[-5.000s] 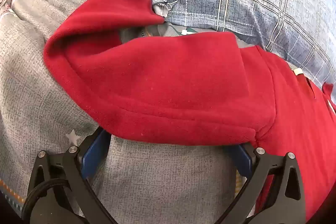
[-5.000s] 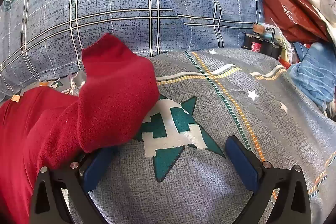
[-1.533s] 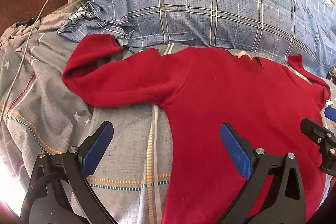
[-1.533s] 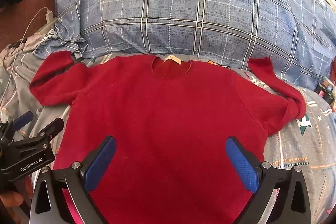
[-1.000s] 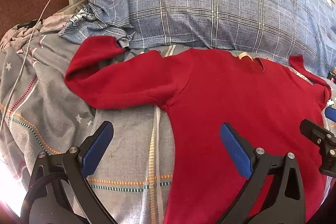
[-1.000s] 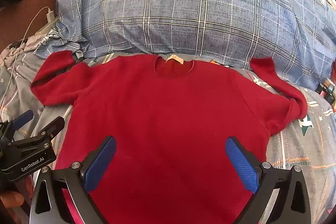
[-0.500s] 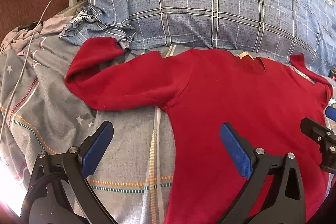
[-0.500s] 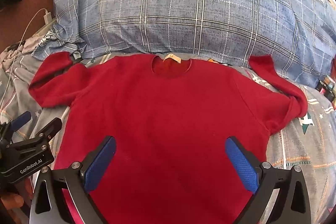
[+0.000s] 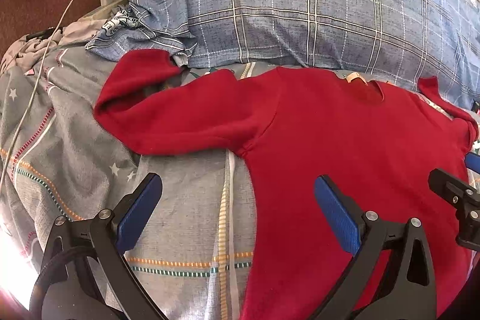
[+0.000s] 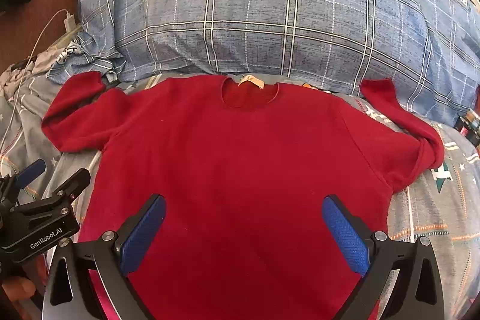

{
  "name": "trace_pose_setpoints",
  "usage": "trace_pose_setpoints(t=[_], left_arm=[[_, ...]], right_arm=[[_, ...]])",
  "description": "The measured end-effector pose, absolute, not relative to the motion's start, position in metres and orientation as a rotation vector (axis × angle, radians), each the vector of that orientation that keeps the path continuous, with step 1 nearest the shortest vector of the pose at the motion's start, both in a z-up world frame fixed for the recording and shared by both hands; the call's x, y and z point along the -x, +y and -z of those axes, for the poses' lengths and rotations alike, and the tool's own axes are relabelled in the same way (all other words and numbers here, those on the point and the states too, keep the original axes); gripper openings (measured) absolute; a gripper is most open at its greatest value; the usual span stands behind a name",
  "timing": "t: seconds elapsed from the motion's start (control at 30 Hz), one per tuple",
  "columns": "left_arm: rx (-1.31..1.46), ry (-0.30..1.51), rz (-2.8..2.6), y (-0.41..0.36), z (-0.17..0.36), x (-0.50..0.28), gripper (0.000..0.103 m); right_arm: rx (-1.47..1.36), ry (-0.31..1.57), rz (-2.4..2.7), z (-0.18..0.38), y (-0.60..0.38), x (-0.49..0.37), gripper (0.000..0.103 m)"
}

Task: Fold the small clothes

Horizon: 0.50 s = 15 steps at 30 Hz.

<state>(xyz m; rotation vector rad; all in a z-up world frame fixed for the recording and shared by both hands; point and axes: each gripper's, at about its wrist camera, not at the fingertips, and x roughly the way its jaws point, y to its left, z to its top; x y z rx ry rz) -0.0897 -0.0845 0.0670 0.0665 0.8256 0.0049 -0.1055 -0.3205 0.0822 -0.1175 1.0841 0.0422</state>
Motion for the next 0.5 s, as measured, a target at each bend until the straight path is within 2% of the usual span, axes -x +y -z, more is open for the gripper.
trace_pose_setpoints(t=[0.5], left_arm=[[-0.002,0.829,-0.081,-0.045,-0.064,0.077,0.102]], right_arm=[[0.124,1.101,-0.103,-0.07,-0.294,0.091,0.103]])
